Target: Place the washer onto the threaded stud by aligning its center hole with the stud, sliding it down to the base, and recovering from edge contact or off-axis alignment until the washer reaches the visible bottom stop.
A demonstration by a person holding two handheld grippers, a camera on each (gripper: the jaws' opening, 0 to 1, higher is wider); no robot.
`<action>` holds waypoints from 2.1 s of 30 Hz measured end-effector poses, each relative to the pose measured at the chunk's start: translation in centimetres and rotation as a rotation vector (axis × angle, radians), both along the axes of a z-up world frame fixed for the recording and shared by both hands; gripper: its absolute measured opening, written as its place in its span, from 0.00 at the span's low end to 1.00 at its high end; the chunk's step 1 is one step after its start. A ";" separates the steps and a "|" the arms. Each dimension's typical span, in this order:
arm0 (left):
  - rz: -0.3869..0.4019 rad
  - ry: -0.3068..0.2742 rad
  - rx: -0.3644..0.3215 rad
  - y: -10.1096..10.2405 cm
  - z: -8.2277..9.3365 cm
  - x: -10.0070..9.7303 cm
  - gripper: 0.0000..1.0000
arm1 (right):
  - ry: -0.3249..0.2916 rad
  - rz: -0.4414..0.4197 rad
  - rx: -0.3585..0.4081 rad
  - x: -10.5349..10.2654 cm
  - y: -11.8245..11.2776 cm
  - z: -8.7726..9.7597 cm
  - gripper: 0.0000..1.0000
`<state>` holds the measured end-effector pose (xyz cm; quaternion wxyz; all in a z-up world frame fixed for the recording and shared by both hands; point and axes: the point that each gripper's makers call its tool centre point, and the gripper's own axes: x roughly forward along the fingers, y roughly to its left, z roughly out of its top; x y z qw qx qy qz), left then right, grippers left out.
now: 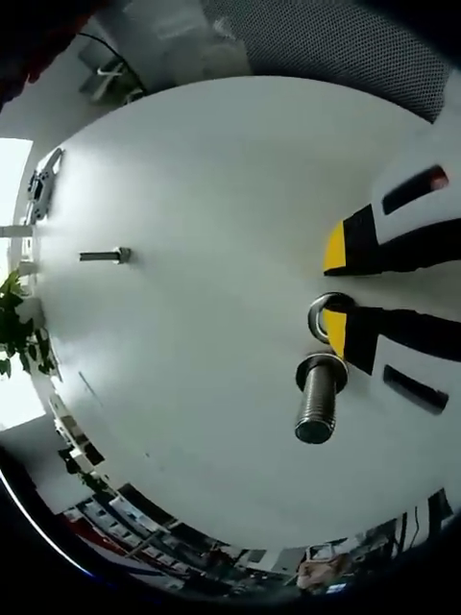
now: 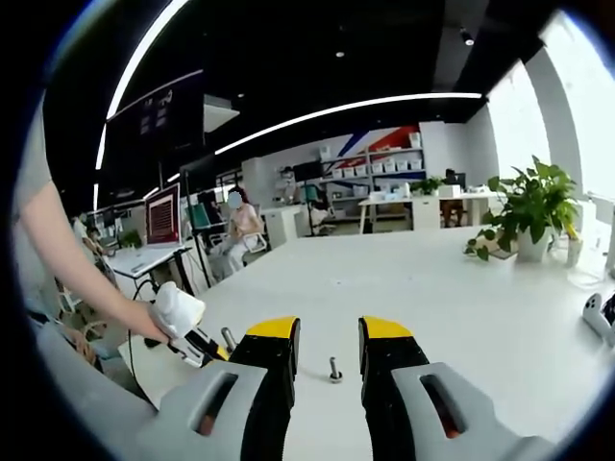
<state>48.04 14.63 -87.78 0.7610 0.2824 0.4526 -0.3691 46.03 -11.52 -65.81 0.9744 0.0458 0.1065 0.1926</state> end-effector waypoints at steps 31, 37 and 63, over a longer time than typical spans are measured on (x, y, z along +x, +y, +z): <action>-0.171 0.050 0.160 -1.1 0.1 -0.9 0.02 | 0.007 -0.015 0.028 0.1 -0.3 0.0 0.26; -0.156 0.056 0.137 -0.9 0.4 -1.1 0.01 | 0.004 -0.016 0.029 0.1 -0.3 0.2 0.26; -0.165 -0.038 0.092 -0.6 2.7 -1.3 0.01 | -0.018 -0.011 0.009 0.1 -0.2 0.5 0.29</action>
